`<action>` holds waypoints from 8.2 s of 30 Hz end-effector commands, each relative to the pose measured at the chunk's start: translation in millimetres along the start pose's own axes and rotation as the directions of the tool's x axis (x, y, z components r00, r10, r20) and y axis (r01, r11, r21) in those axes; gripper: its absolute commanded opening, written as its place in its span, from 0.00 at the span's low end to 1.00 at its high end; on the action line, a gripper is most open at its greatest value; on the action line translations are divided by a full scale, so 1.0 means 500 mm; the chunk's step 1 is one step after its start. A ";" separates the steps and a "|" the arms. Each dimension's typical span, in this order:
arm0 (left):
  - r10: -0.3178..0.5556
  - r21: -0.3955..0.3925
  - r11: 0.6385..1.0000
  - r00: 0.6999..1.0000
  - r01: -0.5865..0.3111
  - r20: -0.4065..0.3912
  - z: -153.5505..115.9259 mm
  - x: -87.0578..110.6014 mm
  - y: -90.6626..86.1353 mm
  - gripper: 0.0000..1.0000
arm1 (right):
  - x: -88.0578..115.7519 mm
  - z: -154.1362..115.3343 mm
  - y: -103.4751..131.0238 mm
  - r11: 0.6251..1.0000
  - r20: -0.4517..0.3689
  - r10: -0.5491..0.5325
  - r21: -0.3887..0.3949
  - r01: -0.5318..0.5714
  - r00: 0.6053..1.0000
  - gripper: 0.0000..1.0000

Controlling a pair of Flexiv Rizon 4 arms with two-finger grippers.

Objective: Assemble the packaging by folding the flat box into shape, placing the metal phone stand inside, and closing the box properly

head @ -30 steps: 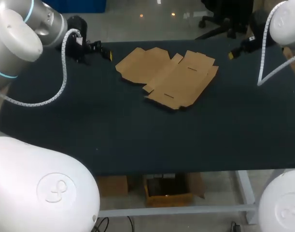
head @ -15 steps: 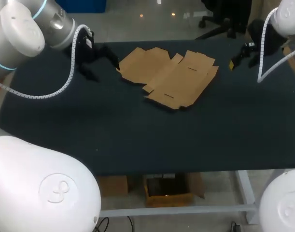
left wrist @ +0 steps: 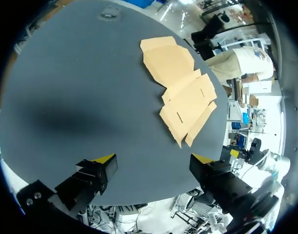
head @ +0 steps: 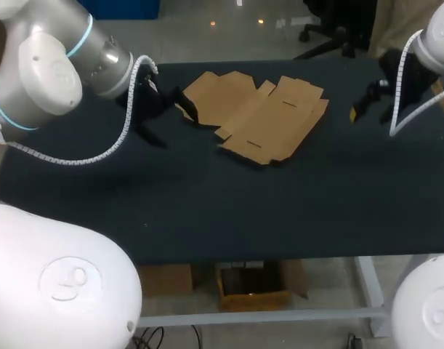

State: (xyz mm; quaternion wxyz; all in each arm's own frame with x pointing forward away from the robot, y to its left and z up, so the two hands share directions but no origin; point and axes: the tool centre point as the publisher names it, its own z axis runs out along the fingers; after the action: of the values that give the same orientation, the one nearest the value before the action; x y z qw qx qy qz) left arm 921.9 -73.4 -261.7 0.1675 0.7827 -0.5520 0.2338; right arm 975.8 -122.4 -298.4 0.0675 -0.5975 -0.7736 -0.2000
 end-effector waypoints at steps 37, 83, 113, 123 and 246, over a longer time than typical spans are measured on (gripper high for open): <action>-0.192 -0.178 0.970 0.968 0.163 -0.160 0.186 0.049 0.018 1.00 | 0.003 0.029 -0.022 0.998 -0.028 0.033 0.055 -0.031 0.999 1.00; -0.276 -0.117 0.960 0.930 0.254 -0.243 0.368 0.088 -0.055 0.44 | -0.017 0.027 -0.034 0.998 -0.062 0.044 0.048 -0.041 0.997 1.00; -0.190 -0.254 0.957 0.966 0.141 -0.177 0.269 0.049 -0.054 0.00 | -0.021 0.039 -0.032 0.996 -0.069 0.055 0.072 -0.050 0.996 1.00; -0.095 -0.253 0.966 0.986 0.058 -0.139 0.229 0.022 -0.028 0.00 | -0.009 0.040 -0.028 0.996 -0.065 0.052 0.076 -0.047 0.997 1.00; 0.114 -0.117 0.986 0.993 -0.118 -0.042 0.154 -0.103 0.015 0.00 | 0.007 0.060 -0.030 0.993 -0.085 0.055 0.109 -0.046 0.995 1.00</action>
State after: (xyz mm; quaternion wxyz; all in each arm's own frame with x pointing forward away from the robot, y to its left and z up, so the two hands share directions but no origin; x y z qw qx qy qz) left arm 916.4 -75.6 -357.2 0.2146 0.7314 -0.6065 0.2260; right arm 966.0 -110.8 -330.0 0.1395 -0.6028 -0.7639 -0.1833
